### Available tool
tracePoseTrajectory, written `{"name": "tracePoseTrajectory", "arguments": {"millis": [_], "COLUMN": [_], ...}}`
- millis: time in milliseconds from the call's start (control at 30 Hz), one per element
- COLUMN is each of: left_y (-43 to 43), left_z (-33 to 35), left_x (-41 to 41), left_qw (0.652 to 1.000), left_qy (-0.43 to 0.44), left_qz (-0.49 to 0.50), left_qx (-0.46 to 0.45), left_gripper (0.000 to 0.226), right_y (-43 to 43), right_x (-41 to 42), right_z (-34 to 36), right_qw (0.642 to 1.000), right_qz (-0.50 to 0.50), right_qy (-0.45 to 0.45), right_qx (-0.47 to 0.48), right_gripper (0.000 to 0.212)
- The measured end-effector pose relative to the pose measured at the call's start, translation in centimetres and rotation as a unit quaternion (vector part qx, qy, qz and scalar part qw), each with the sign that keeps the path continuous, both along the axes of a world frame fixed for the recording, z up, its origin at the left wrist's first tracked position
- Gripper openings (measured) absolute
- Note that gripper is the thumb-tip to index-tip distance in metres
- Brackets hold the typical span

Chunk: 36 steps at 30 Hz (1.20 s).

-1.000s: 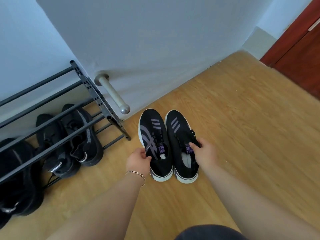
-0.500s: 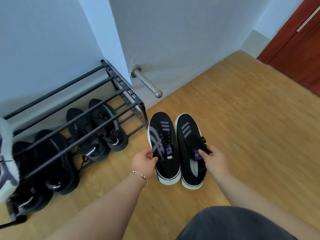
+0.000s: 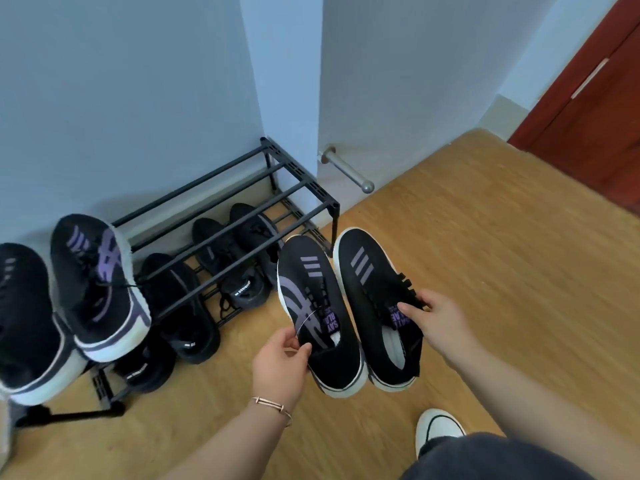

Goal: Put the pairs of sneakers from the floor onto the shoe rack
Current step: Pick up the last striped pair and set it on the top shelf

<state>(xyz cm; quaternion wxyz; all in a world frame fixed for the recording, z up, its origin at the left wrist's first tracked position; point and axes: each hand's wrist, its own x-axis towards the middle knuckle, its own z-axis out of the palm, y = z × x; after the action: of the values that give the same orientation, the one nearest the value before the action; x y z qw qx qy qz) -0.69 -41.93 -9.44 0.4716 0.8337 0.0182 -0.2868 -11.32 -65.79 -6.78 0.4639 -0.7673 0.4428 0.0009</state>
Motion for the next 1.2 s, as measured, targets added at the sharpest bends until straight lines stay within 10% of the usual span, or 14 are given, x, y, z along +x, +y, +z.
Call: {"name": "tracePoseTrajectory", "arguments": {"millis": [733,1200], "left_y": [8.0,6.4], "left_z": [10.9,11.9], "left_x": [-0.9,7.2], "left_qw": [0.993,0.977], "left_qy": [0.035,-0.067], "left_qz": [0.097,0.192], "left_qx": [-0.055,-0.061], "left_gripper": [0.016,0.021], "right_y": [3.0,3.2], "right_x": [7.8,15.7], "right_z": [13.7,12.4], "right_qw": [0.978,0.979], "right_qz": [0.192,0.183], "right_qy": [0.065,-0.086], "right_qx": [0.045,0.024], "right_gripper": [0.016,0.018]}}
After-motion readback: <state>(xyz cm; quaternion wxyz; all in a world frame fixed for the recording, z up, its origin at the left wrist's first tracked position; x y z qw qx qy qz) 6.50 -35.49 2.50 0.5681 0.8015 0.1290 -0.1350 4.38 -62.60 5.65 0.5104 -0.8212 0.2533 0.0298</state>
